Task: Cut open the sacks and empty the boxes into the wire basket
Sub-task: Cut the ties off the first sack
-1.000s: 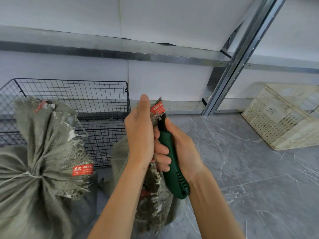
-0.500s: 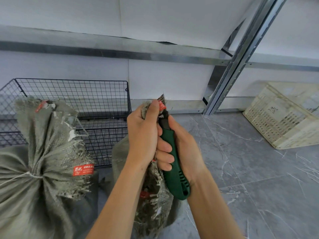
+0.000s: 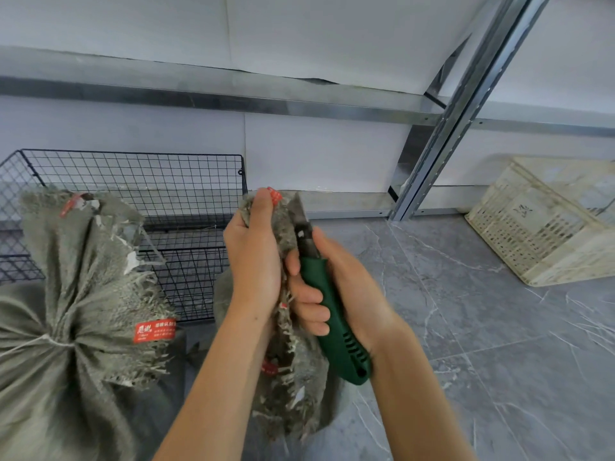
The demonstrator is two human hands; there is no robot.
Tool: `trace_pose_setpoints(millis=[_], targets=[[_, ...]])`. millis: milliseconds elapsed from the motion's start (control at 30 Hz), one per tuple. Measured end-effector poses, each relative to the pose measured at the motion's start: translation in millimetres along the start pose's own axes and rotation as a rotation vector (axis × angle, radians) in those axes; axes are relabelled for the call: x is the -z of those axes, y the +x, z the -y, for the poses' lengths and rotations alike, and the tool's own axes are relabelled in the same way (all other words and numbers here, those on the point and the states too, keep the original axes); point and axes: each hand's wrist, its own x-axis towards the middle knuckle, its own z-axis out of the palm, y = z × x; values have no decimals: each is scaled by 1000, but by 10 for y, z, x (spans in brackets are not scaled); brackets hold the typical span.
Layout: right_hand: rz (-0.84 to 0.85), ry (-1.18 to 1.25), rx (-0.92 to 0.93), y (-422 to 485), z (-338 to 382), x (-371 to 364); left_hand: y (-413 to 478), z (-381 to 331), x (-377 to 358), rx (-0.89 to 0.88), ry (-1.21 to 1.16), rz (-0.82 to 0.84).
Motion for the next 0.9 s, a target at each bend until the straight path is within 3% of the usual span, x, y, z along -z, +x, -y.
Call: trace_pose_setpoints(millis=[167,267,433,567,767,900], targets=[[-94,-590,-80,-197,99,167,115,-27,108,105,-23,-18],[-141,-696,-89,-267,156,276,131,-44,124,222,-121,-7],[-221,-741,69,-196,127,342,94,-79,94,410,-201,66],[-301,-884,143,-58,-25,333,39,-102,53,419,-270,169],[-562,-789,290,16,-17,302,44,-101,92,385,-186,313],[-745,-478,386,-30,63,387,175,-35,317,189,180,153]])
